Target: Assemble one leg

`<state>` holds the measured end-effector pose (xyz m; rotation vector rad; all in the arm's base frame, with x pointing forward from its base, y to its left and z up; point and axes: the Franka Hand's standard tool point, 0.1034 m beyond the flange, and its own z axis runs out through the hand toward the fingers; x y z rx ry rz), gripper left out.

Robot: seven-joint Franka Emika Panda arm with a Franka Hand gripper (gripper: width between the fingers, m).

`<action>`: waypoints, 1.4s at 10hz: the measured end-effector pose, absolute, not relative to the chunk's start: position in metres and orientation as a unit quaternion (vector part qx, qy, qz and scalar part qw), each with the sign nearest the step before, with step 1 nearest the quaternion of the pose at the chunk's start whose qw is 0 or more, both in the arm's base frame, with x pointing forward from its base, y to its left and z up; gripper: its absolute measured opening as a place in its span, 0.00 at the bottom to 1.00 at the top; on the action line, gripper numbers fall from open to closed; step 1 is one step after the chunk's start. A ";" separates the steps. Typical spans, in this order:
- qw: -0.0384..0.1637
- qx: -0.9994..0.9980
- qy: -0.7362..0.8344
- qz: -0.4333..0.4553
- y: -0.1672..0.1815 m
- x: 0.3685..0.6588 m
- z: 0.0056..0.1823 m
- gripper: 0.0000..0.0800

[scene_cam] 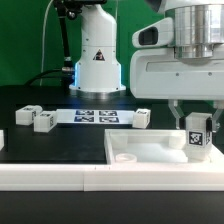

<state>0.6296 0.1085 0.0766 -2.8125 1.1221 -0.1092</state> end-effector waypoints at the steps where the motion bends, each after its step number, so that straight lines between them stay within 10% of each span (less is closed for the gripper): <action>1: 0.055 -0.905 0.420 -0.035 0.108 0.628 0.076 0.37; 9: 0.057 -0.801 0.596 -0.013 0.109 0.624 0.075 0.37; 14: 0.053 -0.883 0.467 -0.020 0.110 0.623 0.074 0.81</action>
Offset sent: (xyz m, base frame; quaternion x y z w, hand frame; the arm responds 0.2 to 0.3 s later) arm 0.0029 0.0014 -0.0038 0.0019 -0.0203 0.2459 0.9691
